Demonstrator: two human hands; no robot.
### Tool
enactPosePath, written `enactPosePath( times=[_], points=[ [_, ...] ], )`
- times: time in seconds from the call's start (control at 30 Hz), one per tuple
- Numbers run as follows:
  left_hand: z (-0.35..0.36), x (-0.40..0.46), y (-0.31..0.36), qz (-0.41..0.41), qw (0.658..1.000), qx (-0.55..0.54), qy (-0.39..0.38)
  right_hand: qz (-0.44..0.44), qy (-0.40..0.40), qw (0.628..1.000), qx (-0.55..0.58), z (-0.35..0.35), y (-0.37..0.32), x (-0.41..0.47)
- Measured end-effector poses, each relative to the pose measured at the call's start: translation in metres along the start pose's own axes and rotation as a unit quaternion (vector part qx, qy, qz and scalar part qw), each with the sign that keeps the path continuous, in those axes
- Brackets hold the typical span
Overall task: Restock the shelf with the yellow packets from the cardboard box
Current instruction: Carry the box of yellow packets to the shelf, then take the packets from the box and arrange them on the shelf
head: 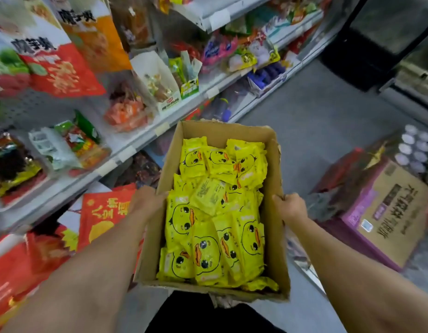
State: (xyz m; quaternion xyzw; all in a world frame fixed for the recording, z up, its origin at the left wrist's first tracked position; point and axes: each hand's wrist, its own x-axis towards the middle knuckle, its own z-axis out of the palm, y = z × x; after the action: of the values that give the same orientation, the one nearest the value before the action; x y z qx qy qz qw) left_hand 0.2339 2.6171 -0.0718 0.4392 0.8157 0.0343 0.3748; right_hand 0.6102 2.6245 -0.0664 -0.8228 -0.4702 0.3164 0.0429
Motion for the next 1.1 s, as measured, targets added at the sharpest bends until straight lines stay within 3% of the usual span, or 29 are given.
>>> enactPosePath(
  times=[0.6, 1.1],
  points=[
    [-0.028, 0.270, 0.109, 0.042, 0.996, 0.063, -0.044, 0.162, -0.001, 0.984, 0.073, 0.071, -0.107, 0.165],
    [-0.023, 0.332, 0.119, 0.076, 0.992, 0.102, -0.020, 0.205, 0.006, 0.975, 0.085, 0.118, -0.125, 0.181]
  ],
)
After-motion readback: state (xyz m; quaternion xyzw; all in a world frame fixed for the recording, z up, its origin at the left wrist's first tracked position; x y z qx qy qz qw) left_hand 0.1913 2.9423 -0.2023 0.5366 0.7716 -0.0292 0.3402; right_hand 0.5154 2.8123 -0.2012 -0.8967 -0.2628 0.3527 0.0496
